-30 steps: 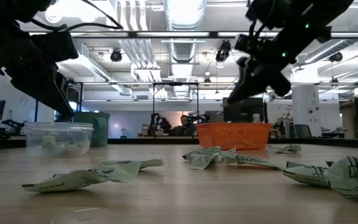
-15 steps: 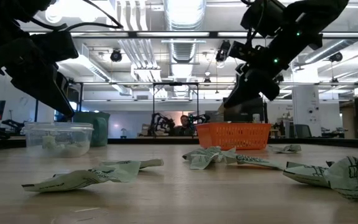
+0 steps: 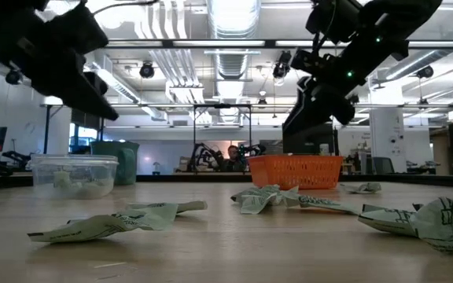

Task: Pick and place items into bin
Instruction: Put the light green stevia packet into the transparent container

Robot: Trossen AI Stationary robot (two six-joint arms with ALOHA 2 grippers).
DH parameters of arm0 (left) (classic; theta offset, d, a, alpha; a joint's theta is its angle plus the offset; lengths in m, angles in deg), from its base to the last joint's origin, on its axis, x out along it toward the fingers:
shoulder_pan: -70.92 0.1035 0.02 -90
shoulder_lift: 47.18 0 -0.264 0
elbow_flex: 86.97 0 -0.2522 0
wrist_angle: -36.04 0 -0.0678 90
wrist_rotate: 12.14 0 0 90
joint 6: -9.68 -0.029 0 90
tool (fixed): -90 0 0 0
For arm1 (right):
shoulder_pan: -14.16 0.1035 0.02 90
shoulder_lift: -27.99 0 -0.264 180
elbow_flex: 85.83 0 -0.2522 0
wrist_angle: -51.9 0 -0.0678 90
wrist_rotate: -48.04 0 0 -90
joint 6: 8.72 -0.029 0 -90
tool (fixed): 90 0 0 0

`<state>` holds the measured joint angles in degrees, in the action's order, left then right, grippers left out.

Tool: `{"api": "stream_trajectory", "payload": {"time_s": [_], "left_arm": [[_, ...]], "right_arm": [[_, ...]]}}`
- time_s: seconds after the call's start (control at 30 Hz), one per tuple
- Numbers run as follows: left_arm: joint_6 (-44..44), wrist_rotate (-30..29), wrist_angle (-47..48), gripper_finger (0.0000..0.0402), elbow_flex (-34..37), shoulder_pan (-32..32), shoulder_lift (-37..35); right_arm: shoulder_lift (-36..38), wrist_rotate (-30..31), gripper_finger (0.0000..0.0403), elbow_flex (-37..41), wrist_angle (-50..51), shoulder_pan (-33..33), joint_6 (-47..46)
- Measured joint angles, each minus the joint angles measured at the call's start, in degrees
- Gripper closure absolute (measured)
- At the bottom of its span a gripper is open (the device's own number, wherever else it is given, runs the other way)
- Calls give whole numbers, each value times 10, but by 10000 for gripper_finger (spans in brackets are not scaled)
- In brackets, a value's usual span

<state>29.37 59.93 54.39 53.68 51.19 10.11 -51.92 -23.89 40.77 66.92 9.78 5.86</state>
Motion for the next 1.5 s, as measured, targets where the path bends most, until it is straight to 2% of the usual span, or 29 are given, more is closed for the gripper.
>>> {"api": "stream_trajectory", "payload": {"time_s": [0.13,0.3,0.47,0.7,0.9,1.1,1.3,1.5], "left_arm": [[-38,14,-38,304,-10,-10,37],[-45,15,-40,304,-52,-21,108],[-65,14,-30,304,-123,-31,196],[-67,15,54,304,-246,-48,309],[-71,42,54,304,-309,-48,391],[-70,43,106,304,-351,-47,428],[-66,44,95,304,-358,-48,439],[-48,72,92,304,-358,-53,439]], "right_arm": [[20,-1,261,0,8,14,4],[56,-1,272,0,31,37,1],[94,-1,282,0,66,61,-18],[127,-1,287,2,91,85,-44],[132,-1,286,11,93,91,-48],[132,-2,294,18,93,91,-54],[135,-2,296,22,94,91,-59],[135,-6,295,23,95,91,-67]]}}
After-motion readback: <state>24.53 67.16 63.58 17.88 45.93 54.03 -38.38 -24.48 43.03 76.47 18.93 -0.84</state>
